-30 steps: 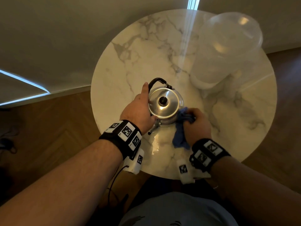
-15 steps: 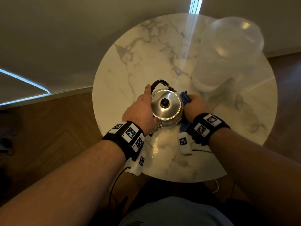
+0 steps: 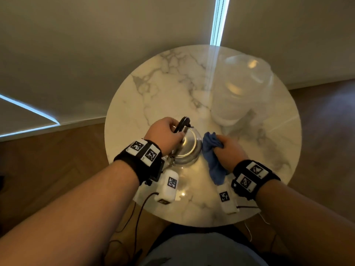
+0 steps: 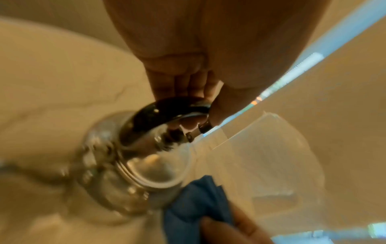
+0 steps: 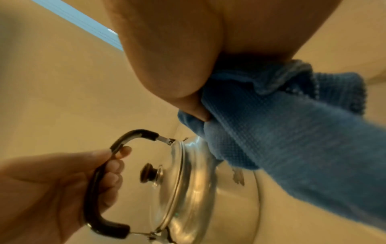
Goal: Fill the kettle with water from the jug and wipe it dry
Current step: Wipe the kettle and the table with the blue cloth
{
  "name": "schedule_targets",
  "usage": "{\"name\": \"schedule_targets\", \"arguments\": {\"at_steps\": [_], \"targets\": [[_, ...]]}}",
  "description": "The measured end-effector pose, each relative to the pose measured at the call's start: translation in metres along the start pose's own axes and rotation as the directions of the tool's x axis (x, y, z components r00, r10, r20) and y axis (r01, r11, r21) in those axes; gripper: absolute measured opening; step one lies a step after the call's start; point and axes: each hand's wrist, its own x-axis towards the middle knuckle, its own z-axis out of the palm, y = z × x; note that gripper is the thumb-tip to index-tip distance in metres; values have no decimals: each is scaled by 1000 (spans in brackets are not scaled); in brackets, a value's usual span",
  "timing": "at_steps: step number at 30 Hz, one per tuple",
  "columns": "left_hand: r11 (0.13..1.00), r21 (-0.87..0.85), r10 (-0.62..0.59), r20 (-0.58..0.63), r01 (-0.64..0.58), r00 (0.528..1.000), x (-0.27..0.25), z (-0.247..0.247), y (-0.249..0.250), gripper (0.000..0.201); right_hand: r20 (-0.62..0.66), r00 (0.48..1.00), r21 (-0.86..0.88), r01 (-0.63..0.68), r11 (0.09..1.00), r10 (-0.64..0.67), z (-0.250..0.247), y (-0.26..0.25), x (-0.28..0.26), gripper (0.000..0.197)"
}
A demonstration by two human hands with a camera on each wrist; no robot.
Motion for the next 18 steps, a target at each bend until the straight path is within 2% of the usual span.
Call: {"name": "schedule_targets", "arguments": {"at_steps": [2, 6, 11, 14, 18], "targets": [[998, -18, -55, 82, 57, 995, 5, -1, 12, 16, 39, 999, 72, 13, 997, -16, -7, 5, -6, 18], [981, 189, -59, 106, 38, 993, 6, -5, 29, 16, 131, 991, 213, -38, 976, 10, -28, 20, -13, 21], [880, 467, -12, 193, -81, 981, -2, -15, 47, 24, 184, 982, 115, 29, 993, -50, -55, 38, -15, 19], [741, 631, 44, 294, -229, 955, -9, -20, 56, 24, 220, 972, 95, 65, 993, -85, -66, 45, -15, 16], [519, 726, 84, 482, -451, 872, -17, -23, 58, 38, 248, 963, 77, 88, 993, -105, -68, 56, -16, 10]]}}
